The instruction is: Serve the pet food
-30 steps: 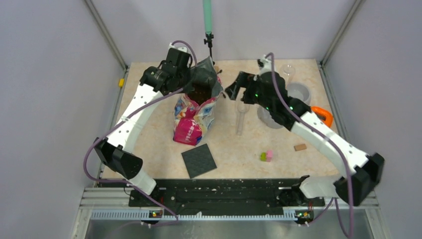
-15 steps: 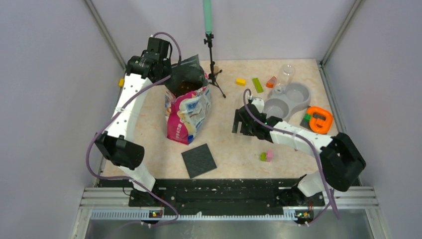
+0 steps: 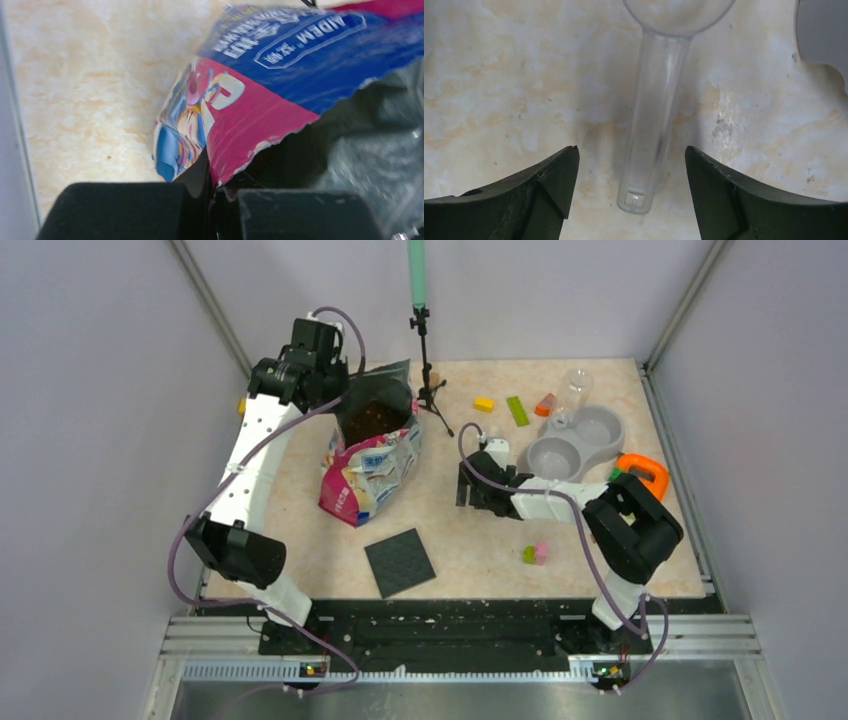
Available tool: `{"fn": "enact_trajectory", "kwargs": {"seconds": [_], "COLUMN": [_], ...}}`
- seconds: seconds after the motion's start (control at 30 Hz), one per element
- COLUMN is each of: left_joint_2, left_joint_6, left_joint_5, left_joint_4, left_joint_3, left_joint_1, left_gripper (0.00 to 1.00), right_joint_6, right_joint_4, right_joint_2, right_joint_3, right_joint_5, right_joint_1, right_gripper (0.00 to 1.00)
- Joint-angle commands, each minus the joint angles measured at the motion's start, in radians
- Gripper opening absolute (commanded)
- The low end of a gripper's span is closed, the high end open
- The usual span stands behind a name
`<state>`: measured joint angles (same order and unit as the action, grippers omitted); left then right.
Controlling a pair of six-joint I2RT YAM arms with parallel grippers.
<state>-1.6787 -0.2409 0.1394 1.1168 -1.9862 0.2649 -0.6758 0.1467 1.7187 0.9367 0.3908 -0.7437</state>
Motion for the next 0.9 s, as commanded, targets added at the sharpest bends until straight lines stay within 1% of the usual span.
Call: {"fn": "enact_trajectory", "kwargs": {"seconds": [0.0, 0.03, 0.1, 0.17, 0.2, 0.27, 0.33, 0.37, 0.4, 0.5, 0.6, 0.63, 0.7, 0.77, 0.8, 0.83, 0.87], "left_joint_2": [0.179, 0.180, 0.183, 0.192, 0.199, 0.217, 0.224, 0.223, 0.220, 0.209, 0.187, 0.175, 0.152, 0.142, 0.139, 0.138, 0.136], "left_joint_6": [0.028, 0.041, 0.050, 0.029, 0.010, -0.039, -0.066, -0.076, -0.084, -0.100, -0.107, -0.106, -0.113, -0.122, -0.126, -0.128, -0.131], "left_joint_5": [-0.217, -0.230, -0.202, -0.188, -0.204, -0.219, -0.223, -0.220, -0.210, -0.153, -0.041, -0.020, 0.025, 0.056, 0.057, 0.055, 0.052], "left_joint_4": [-0.140, -0.119, -0.103, -0.123, -0.149, -0.199, -0.232, -0.240, -0.245, -0.261, -0.255, -0.243, -0.223, -0.221, -0.223, -0.228, -0.233], "left_joint_3": [0.078, 0.090, 0.120, 0.166, 0.195, 0.243, 0.262, 0.262, 0.259, 0.251, 0.230, 0.209, 0.181, 0.173, 0.174, 0.176, 0.177], "left_joint_1": [0.077, 0.121, 0.196, 0.236, 0.240, 0.240, 0.241, 0.241, 0.241, 0.239, 0.238, 0.237, 0.236, 0.232, 0.227, 0.222, 0.219], "left_gripper": [0.00, 0.00, 0.00, 0.00, 0.00, 0.00, 0.00, 0.00, 0.00, 0.00, 0.00, 0.00, 0.00, 0.00, 0.00, 0.00, 0.00], "right_joint_6": [0.049, 0.055, 0.060, 0.058, 0.056, 0.076, 0.095, 0.114, 0.128, 0.194, 0.340, 0.382, 0.431, 0.442, 0.441, 0.442, 0.434], "right_joint_4": [-0.078, -0.081, -0.086, -0.095, -0.102, -0.102, -0.095, -0.097, -0.098, -0.122, -0.137, -0.128, -0.118, -0.125, -0.130, -0.126, -0.125], "right_joint_2": [0.049, 0.056, 0.065, 0.068, 0.067, 0.065, 0.051, 0.041, 0.029, -0.017, -0.032, -0.032, -0.038, -0.047, -0.050, -0.053, -0.056], "right_joint_3": [0.039, 0.041, 0.042, 0.038, 0.037, 0.041, 0.042, 0.036, 0.025, -0.028, -0.055, -0.061, -0.084, -0.119, -0.131, -0.135, -0.135], "right_joint_5": [0.042, 0.047, 0.058, 0.057, 0.046, 0.005, -0.023, -0.034, -0.038, -0.076, -0.231, -0.252, -0.214, -0.171, -0.164, -0.163, -0.168], "right_joint_1": [0.003, 0.003, 0.005, 0.009, 0.010, 0.012, 0.010, 0.008, 0.009, 0.008, 0.004, -0.004, -0.022, -0.023, -0.023, -0.023, -0.022], "right_gripper": [0.81, 0.81, 0.81, 0.76, 0.70, 0.46, 0.12, 0.02, 0.00, 0.00, 0.00, 0.00, 0.00, 0.00, 0.07, 0.28, 0.42]}}
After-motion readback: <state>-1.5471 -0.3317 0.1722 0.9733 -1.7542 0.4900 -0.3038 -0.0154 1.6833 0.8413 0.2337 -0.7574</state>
